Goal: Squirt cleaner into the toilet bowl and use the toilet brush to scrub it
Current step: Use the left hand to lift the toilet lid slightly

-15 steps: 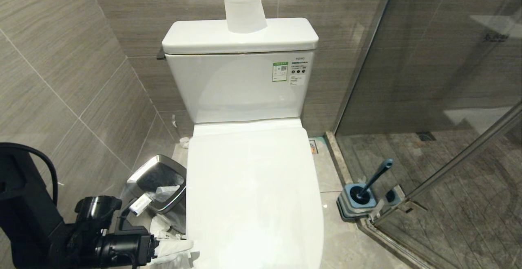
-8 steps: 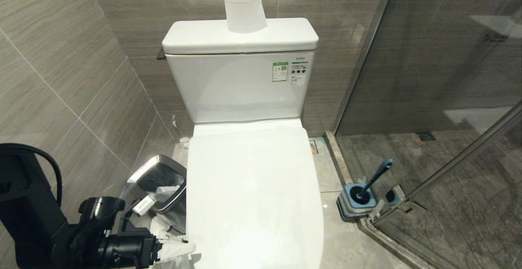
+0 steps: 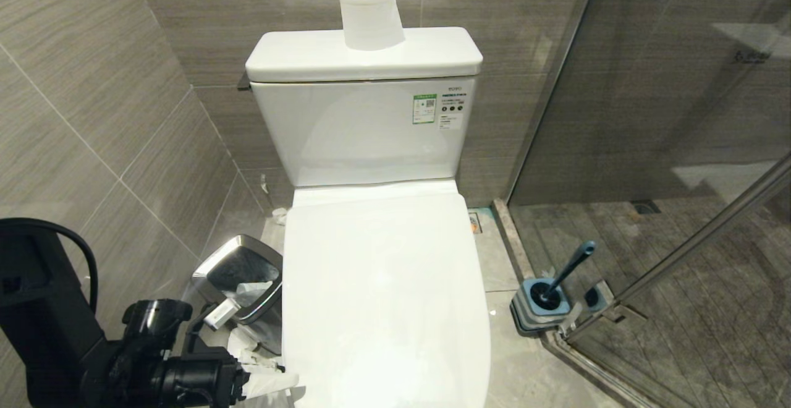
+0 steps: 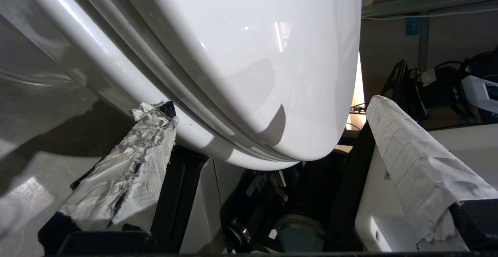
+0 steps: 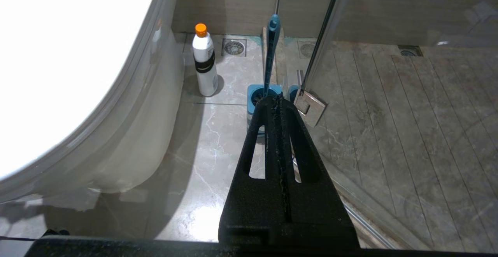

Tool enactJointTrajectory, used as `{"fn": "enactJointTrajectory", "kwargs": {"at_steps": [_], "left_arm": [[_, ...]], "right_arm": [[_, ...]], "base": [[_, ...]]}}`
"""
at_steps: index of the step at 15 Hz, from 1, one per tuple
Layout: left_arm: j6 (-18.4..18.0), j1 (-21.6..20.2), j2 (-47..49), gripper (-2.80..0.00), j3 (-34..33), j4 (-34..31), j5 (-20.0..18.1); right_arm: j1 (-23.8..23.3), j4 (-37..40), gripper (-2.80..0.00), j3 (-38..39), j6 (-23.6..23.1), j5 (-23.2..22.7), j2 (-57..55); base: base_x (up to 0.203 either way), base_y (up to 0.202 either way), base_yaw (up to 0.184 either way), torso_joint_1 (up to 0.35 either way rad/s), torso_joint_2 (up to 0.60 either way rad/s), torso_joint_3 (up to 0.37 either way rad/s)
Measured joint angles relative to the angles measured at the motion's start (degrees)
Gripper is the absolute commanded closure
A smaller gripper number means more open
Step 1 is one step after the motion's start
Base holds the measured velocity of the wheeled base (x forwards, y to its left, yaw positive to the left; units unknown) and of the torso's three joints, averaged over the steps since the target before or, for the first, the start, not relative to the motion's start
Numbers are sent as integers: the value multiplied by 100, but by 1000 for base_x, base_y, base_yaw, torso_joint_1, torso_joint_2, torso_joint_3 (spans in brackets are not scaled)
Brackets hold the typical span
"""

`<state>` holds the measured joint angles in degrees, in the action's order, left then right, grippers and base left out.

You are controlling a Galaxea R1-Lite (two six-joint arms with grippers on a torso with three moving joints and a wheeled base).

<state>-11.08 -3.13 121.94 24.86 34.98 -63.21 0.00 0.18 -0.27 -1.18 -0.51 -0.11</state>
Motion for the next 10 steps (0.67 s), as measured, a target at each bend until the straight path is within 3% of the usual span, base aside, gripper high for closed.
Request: {"fn": "enactJointTrajectory", "kwargs": {"at_steps": [10], "left_arm": [[-126,251,-2,-280,-50,-1,62]], "right_arm": [[0,-2,0,0,1,1,0]], "base": [[0,0,0,0,0,0]]}}
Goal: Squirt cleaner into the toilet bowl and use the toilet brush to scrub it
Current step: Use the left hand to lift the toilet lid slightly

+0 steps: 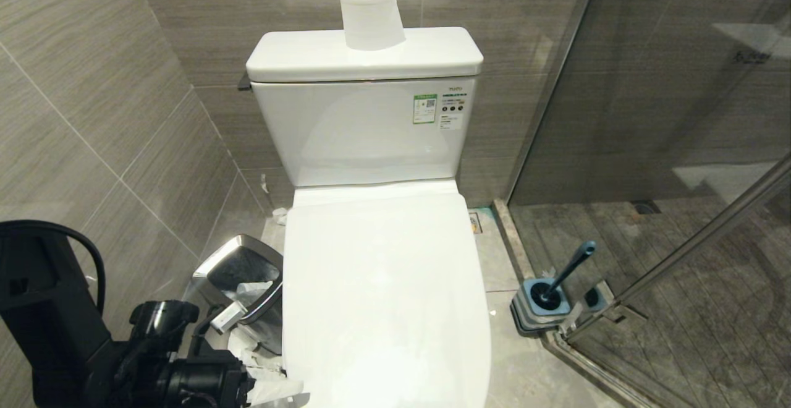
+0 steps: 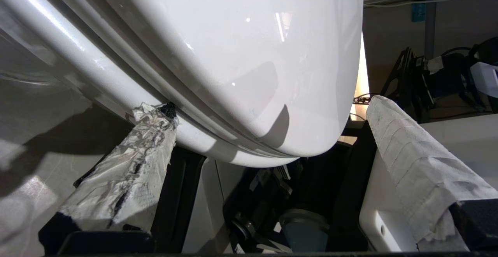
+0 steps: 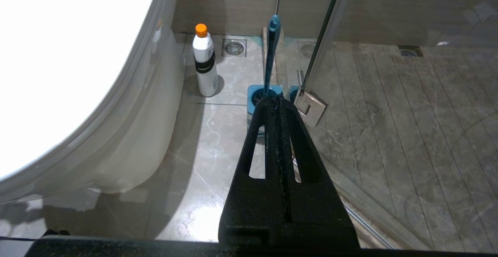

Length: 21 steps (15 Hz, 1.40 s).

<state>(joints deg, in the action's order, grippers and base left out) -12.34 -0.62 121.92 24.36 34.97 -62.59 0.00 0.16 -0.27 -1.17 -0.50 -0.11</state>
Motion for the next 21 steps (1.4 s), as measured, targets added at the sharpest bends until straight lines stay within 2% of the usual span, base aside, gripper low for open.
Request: {"fn": "enactJointTrajectory", "kwargs": {"at_steps": [12,21], "left_arm": [[33,177,-22,-280,-280,-37,-31],[277,191,-122,-280,-234,10,-579]], "right_arm": [[0,1,0,0,0,-1,0],[0,2,0,0,-4,0,0]], "base": [[0,0,0,0,0,0],[0,0,0,0,0,0]]}}
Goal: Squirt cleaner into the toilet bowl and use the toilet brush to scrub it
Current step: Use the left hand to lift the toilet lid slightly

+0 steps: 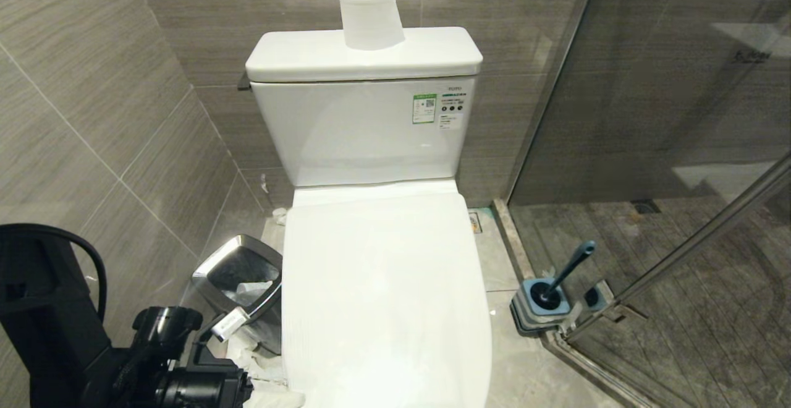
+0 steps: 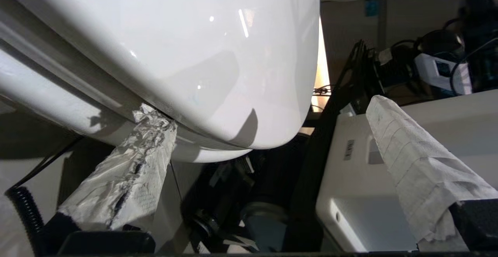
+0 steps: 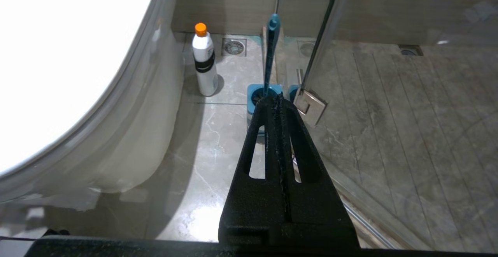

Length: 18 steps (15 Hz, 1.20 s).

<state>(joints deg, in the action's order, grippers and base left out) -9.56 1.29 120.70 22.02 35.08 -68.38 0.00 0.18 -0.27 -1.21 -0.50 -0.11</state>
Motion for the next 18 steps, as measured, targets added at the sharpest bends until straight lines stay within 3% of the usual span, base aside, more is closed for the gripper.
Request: {"fn": "enactJointTrajectory", "kwargs": {"at_steps": [6,9,18], "left_arm": [[-240,-59,-2,-280,-2,112,484],[-631,-169,5,-280,0,266,773],[-743,-171,24,-280,-101,200,984]], "right_arm": [[0,0,0,0,2,-2,0],[0,1,0,0,2,0,0],[0,0,0,0,2,-2,0]], "base": [[0,0,0,0,0,0],[0,0,0,0,0,0],[0,0,0,0,0,0]]}}
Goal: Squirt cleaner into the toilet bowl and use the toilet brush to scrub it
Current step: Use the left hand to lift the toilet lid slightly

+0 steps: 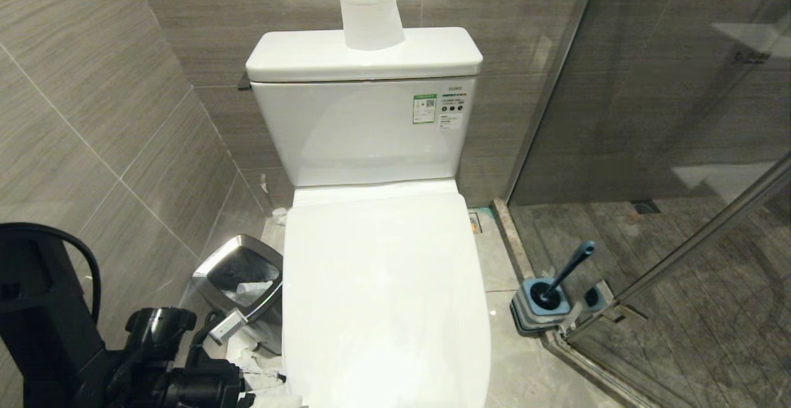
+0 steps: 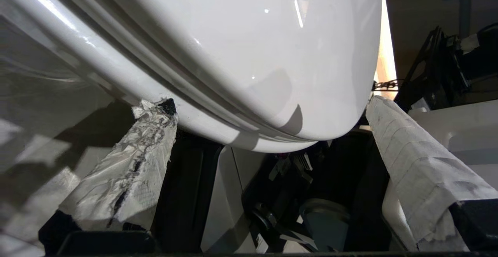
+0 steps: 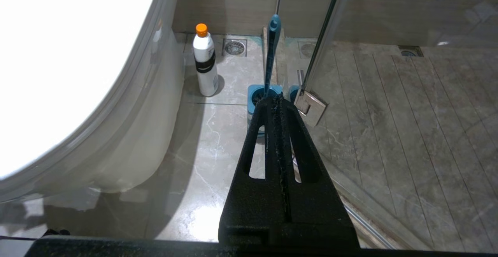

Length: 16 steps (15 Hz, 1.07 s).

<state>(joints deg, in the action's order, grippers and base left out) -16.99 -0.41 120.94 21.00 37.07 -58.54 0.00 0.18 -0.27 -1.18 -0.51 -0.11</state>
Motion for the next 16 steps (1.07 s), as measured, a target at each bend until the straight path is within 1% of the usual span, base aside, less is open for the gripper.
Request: {"fn": "enactJointTrajectory", "kwargs": {"at_steps": [2,4,8,16], "left_arm": [[-15,24,0,-280,-11,-28,141],[-14,50,0,-280,-11,-55,178],[54,115,-16,-280,0,-105,126],[105,105,-72,-280,5,-150,101]], "right_arm": [[0,2,0,0,-5,0,0],[0,0,0,0,0,-1,0],[0,0,0,0,-1,1,0],[0,0,0,0,0,2,0]], "base": [[0,0,0,0,0,0],[0,0,0,0,0,0],[0,0,0,0,0,0],[0,0,0,0,0,0]]}}
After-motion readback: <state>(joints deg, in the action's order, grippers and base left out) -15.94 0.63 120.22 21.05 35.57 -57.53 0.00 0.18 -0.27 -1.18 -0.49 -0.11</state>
